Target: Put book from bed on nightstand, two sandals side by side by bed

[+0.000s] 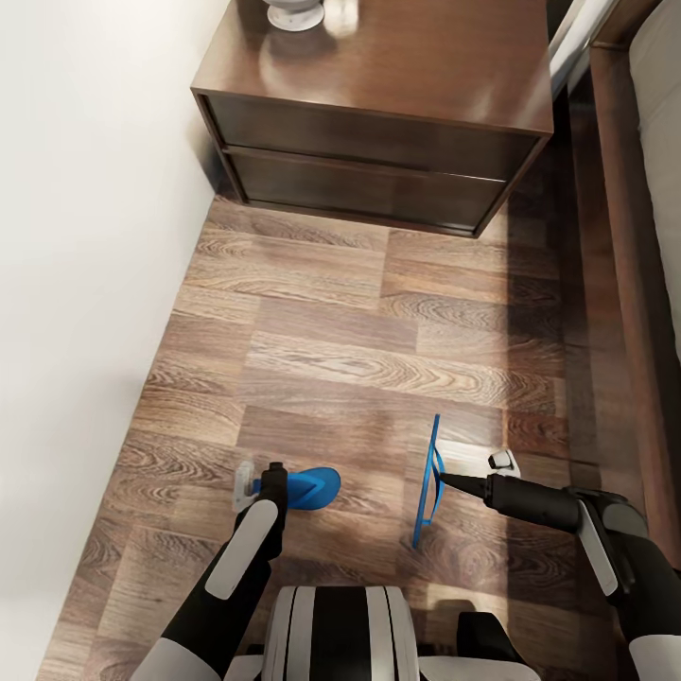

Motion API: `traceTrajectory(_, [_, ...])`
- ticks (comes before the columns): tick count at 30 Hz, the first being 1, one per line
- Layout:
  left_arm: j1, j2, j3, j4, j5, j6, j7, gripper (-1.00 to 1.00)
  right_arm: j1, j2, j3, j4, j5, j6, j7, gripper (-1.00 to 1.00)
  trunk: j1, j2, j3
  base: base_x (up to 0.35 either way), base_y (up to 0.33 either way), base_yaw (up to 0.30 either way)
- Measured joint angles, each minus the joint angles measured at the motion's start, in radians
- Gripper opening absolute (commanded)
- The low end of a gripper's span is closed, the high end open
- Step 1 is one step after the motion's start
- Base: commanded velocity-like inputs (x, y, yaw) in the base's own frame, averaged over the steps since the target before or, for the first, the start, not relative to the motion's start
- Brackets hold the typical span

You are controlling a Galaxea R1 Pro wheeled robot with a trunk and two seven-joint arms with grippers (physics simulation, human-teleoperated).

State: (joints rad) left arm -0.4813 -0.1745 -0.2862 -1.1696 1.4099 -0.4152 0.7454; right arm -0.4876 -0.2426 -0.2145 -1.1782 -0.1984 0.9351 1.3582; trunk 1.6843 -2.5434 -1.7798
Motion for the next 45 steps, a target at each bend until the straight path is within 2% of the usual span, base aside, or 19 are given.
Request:
traceTrajectory(12, [0.0, 0.0, 0.0, 0.0, 0.0, 0.0, 0.0, 1.0, 0.0, 0.0, 0.0, 0.0, -0.001, 0.0, 0.0, -1.0, 0.0, 0.0, 0.0, 0.0, 0.0, 0.0])
traceTrajectory(15, [0.003, 0.0, 0.002, 0.01, 0.014, -0.017, -0.003, 1.0, 0.008, 0.017, -0.016, -0.005, -0.018, -0.004, -0.009, -1.0, 0.0, 0.0, 0.0, 0.0, 0.0, 0.0])
traceTrajectory(17, [0.003, 0.0, 0.002, 0.009, 0.014, -0.021, -0.003, 1.0, 0.008, 0.017, -0.015, -0.005, -0.02, -0.005, -0.009, -1.0, 0.0, 0.0, 0.0, 0.0, 0.0, 0.0])
traceTrajectory(32, [0.005, 0.0, 0.081, -0.048, 0.011, -0.013, 0.007, 1.0, 0.008, 0.014, -0.1, -0.006, -0.021, -0.005, -0.007, -1.0, 0.0, 0.0, 0.0, 0.0, 0.0, 0.0])
traceTrajectory(41, [0.005, 0.0, 0.082, -0.046, 0.007, -0.017, 0.042, 1.0, 0.008, 0.015, -0.15, -0.006, -0.02, -0.005, -0.014, -1.0, 0.0, 0.0, 0.0, 0.0, 0.0, 0.0])
traceTrajectory(42, [0.005, 0.0, 0.083, -0.045, 0.007, -0.019, 0.082, 1.0, 0.008, 0.015, -0.164, -0.006, -0.02, -0.005, -0.014, -1.0, 0.0, 0.0, 0.0, 0.0, 0.0, 0.0])
traceTrajectory(45, [0.005, 0.0, 0.083, -0.041, 0.005, -0.038, 0.089, 1.0, 0.008, 0.016, -0.164, -0.006, -0.02, -0.004, -0.014, -1.0, 0.0, 0.0, 0.0, 0.0, 0.0, 0.0])
